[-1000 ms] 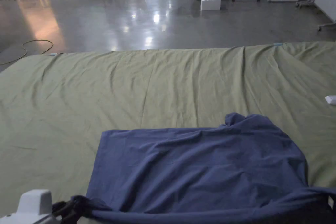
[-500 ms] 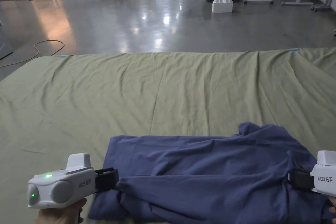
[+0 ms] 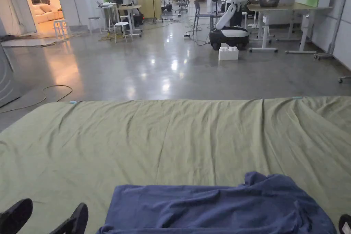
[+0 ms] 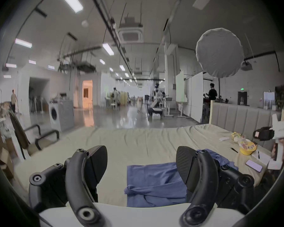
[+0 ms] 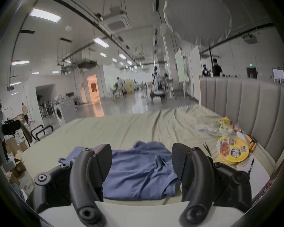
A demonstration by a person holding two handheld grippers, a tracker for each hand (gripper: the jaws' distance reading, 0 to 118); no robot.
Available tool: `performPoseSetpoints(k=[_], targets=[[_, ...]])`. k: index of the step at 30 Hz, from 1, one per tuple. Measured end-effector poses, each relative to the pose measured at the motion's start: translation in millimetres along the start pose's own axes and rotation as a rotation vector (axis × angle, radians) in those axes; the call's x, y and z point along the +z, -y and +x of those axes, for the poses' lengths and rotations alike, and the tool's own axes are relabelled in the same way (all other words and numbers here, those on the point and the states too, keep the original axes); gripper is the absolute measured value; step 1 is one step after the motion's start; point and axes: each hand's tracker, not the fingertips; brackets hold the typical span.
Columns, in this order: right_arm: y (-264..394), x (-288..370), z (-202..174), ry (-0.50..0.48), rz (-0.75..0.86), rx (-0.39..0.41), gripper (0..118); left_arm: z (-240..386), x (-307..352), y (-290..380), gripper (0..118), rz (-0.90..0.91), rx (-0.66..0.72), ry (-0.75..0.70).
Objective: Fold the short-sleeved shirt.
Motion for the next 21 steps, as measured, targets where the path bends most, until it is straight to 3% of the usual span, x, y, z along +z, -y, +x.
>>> performPoseSetpoints(k=[3,5,6,8,9,10,11,15,21], targets=[[-1,26,-20,-0.022,0.051,0.062,78,18,27,1,83,-0.003,-0.007,0.003],[2,38,-30,-0.027,0.022,0.051,65,28,38,3,76,-0.016,-0.003,0.039],[9,41,-23,-0.035,0.023,0.031,52,33,42,2,70,-0.038,0.001,0.056],[11,46,-29,-0.036,0.017,0.014,47,38,49,3,66,-0.030,-0.009,0.051],[13,47,-31,-0.032,0.013,0.002,30,40,50,2,49,-0.029,-0.013,0.055],[15,49,-31,-0.029,0.023,0.007,9,42,51,3,19,-0.029,-0.014,0.062],[15,50,-32,-0.034,0.028,0.011,3,44,50,2,0,-0.035,-0.003,0.072],[14,49,-36,-0.039,0.024,0.047,0,34,50,-3,0,-0.045,0.071,0.111],[14,42,-34,-0.046,0.011,0.022,0,32,48,-1,0,-0.064,0.038,0.091]])
